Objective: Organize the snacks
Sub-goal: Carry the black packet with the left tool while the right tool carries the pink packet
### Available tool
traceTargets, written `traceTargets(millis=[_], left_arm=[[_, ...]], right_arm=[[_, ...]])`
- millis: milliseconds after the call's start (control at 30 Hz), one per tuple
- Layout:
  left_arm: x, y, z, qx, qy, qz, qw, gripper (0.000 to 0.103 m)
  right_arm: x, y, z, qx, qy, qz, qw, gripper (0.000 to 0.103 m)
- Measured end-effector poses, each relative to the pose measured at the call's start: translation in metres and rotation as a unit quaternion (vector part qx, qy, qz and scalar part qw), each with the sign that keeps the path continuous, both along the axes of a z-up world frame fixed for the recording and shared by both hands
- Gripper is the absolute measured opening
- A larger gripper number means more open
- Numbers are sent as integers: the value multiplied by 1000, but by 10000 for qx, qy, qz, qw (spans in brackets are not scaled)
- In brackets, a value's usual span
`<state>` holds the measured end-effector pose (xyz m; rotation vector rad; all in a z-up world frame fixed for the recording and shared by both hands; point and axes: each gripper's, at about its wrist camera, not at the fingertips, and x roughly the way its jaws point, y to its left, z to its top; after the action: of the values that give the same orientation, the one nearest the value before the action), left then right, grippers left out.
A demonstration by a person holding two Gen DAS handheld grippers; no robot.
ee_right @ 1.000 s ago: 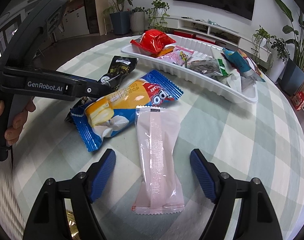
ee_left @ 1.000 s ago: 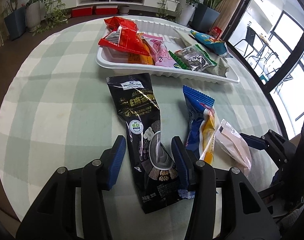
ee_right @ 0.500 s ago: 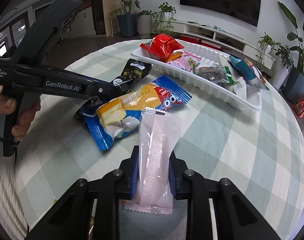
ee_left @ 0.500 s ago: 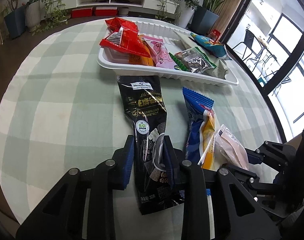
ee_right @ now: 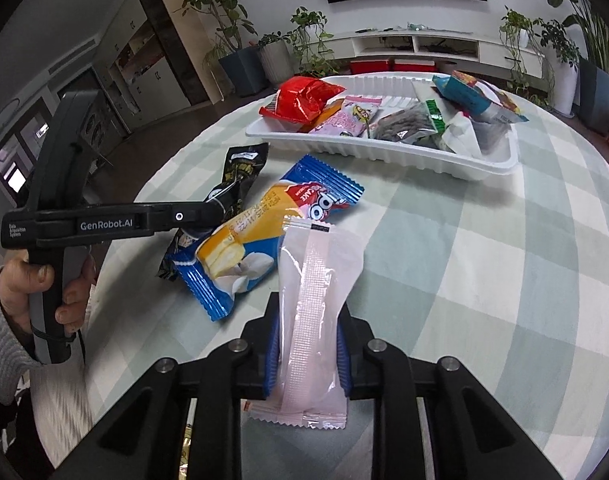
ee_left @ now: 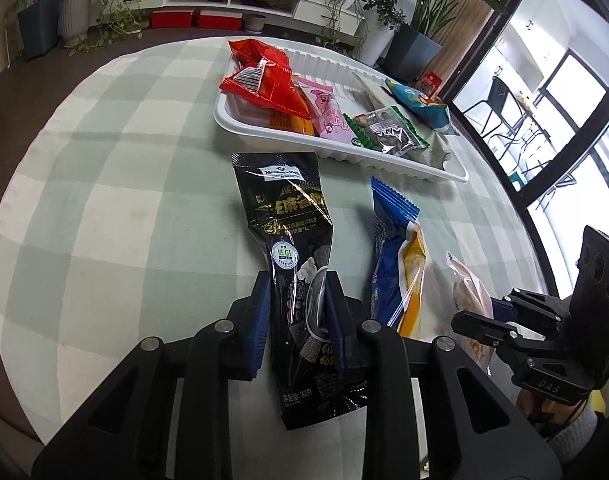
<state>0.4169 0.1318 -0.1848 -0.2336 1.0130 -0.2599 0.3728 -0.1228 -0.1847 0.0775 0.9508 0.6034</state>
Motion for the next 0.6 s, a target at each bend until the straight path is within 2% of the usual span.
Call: traceTargets(millis=[267, 600], left_arm=[[-17, 4, 17, -23, -129, 15, 9999, 23], [-38, 4, 32, 30, -245, 1, 9997, 23]], right_arm=[[-7, -21, 6, 472, 179, -299, 9983, 26], [-21, -43, 13, 756, 262, -608, 9949, 26]])
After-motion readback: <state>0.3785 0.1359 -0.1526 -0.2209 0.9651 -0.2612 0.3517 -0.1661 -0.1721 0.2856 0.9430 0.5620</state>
